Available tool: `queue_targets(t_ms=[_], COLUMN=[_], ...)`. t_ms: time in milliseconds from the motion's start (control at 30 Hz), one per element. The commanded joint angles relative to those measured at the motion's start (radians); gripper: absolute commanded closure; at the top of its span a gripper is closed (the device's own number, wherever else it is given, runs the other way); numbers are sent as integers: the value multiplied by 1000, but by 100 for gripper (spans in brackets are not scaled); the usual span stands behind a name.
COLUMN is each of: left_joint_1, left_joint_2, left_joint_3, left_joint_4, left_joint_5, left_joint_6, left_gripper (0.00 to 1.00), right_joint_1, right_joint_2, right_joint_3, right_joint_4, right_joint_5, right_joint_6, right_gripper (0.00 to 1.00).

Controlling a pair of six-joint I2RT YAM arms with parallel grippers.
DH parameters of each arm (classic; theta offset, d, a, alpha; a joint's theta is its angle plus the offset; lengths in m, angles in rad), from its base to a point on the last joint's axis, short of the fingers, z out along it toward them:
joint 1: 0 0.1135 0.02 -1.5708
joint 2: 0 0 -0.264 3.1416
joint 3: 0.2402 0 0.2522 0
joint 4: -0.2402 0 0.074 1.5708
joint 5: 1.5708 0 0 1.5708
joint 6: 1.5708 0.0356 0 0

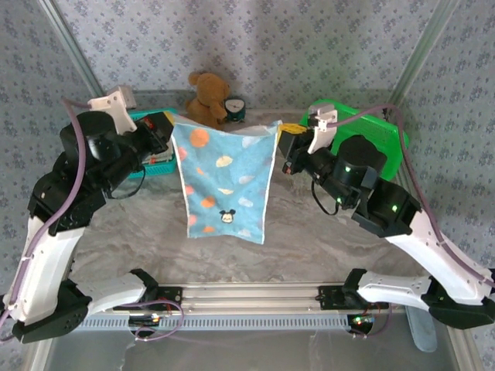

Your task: Fold and stack the towels

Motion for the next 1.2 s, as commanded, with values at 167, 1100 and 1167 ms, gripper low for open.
queue_targets(t_ms=[167,1100,1167], left_joint_1=[127,343,343], left_joint_2=[161,746,723], left_joint_3=[-10,-176,-219], left_joint_4=[-37,280,291], left_joint_5=[48,274,279], left_joint_6=[-9,187,176], left_gripper=[100,100,100], right_joint_1=[-288,-582,-576], right_joint_2=[141,845,816], right_joint_3=[28,63,11], right_joint_4=[-78,98,114], right_joint_5=[-187,-535,-536], right_joint_6=[134,98,103], right_gripper=[100,100,100])
